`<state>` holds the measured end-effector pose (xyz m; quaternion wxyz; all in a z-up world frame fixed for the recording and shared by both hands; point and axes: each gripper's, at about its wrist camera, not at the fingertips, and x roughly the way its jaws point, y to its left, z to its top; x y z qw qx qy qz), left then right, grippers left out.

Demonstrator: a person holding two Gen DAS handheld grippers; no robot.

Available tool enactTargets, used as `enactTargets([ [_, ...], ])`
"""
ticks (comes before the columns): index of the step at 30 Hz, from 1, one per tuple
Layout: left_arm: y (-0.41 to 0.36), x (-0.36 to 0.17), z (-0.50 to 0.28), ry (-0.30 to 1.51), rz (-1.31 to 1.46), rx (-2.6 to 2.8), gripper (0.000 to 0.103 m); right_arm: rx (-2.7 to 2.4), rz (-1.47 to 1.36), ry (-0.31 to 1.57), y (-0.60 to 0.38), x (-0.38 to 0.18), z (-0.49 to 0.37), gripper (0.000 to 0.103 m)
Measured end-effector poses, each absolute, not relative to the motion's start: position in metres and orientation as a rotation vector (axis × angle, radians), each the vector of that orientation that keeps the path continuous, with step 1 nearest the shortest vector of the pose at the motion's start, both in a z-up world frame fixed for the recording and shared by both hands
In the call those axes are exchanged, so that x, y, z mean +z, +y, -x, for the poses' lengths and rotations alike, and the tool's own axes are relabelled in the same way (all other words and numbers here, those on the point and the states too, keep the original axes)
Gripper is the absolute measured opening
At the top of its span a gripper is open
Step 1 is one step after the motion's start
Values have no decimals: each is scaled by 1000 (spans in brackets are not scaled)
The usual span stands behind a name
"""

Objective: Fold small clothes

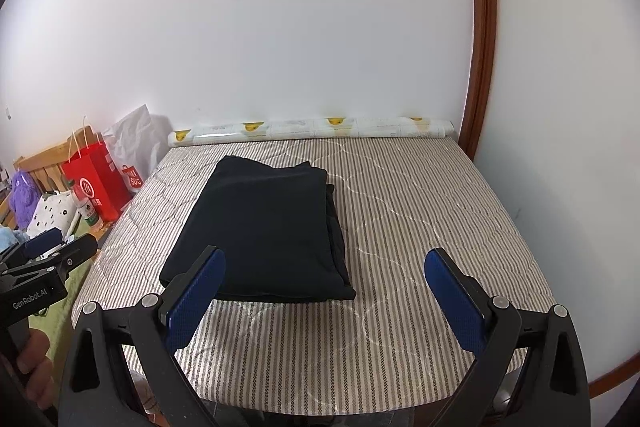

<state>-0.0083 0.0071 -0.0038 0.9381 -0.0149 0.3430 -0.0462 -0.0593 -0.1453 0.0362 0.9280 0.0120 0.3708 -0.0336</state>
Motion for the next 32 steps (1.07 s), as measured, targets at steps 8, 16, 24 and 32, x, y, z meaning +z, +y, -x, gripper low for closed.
enactTargets([
  [8, 7, -5, 10, 701, 28, -94, 88, -67, -26, 760, -146, 36, 61, 99],
  [16, 7, -5, 9, 700, 30, -94, 88, -68, -26, 759, -147, 36, 61, 99],
  [24, 8, -5, 9, 700, 30, -95, 88, -64, -27, 760, -149, 36, 62, 99],
  [32, 7, -7, 7, 702, 22, -91, 88, -57, -29, 759, -151, 37, 61, 99],
])
